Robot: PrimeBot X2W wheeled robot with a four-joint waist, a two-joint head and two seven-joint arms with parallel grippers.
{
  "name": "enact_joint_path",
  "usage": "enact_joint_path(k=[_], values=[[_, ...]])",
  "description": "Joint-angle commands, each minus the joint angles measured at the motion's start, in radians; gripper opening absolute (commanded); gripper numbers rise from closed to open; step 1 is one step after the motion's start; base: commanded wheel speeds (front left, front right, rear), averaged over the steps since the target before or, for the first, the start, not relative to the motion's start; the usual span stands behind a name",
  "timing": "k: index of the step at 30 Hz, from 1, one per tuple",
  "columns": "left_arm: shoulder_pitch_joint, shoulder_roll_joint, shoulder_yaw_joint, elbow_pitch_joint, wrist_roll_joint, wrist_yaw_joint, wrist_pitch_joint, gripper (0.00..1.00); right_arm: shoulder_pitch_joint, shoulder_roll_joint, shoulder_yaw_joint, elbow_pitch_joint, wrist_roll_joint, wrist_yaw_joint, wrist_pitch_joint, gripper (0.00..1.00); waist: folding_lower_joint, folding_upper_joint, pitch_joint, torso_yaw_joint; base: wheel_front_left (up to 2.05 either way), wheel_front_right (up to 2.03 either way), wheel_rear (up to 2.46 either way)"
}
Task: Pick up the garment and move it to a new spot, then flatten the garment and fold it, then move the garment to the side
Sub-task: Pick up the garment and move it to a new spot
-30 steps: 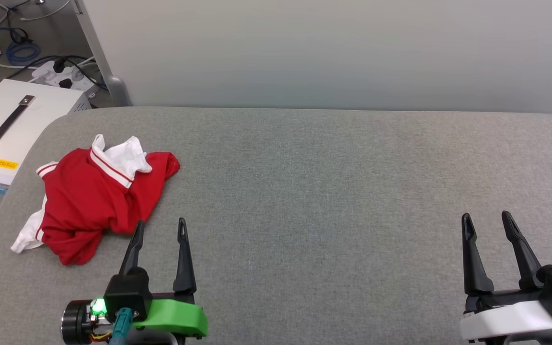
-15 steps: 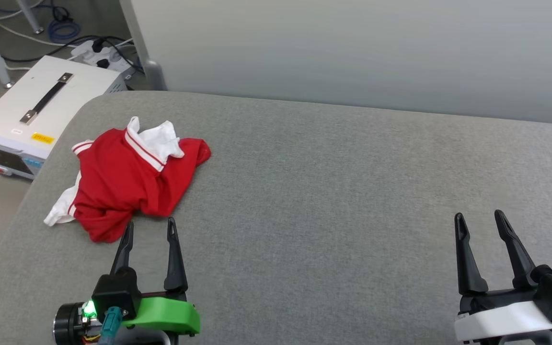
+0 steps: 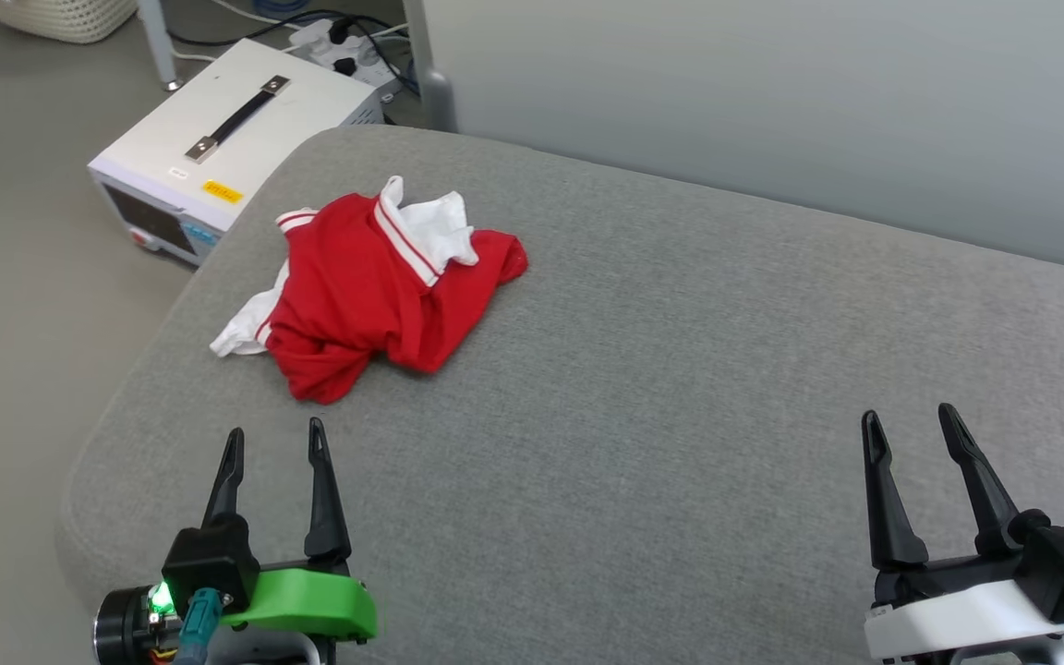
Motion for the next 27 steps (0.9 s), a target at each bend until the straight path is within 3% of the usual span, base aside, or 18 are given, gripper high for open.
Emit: enact_joint_path(k=[1,9,14,23,27], values=[[-0.015,-0.003,0.003,0.002,-0.012,0.003,-0.006,1.00,-0.006,-0.001,0.002,-0.003,-0.004,-0.001,-0.005,1.00,0.0000,0.0000,0.016,0.077,0.00,0.00,0.00],[-0.012,-0.003,0.014,0.010,-0.028,0.006,-0.006,1.00,-0.011,-0.001,0.022,-0.001,-0.015,-0.001,-0.005,1.00,0.0000,0.0000,0.019,0.195,0.00,0.00,0.00],[-0.006,-0.003,0.019,0.016,-0.038,0.003,-0.006,1.00,-0.013,-0.001,0.025,0.001,-0.018,-0.001,-0.005,1.00,0.0000,0.0000,0.017,0.230,0.00,0.00,0.00],[-0.016,-0.003,0.035,0.028,-0.066,-0.008,-0.006,1.00,-0.014,-0.001,0.035,0.003,-0.023,-0.001,-0.005,1.00,0.0000,0.0000,0.018,0.228,0.00,0.00,0.00],[-0.075,-0.003,0.067,0.036,-0.081,-0.055,-0.006,1.00,-0.026,-0.001,0.045,-0.002,-0.036,-0.001,-0.005,1.00,0.0000,0.0000,0.044,0.203,0.00,0.00,0.00]])
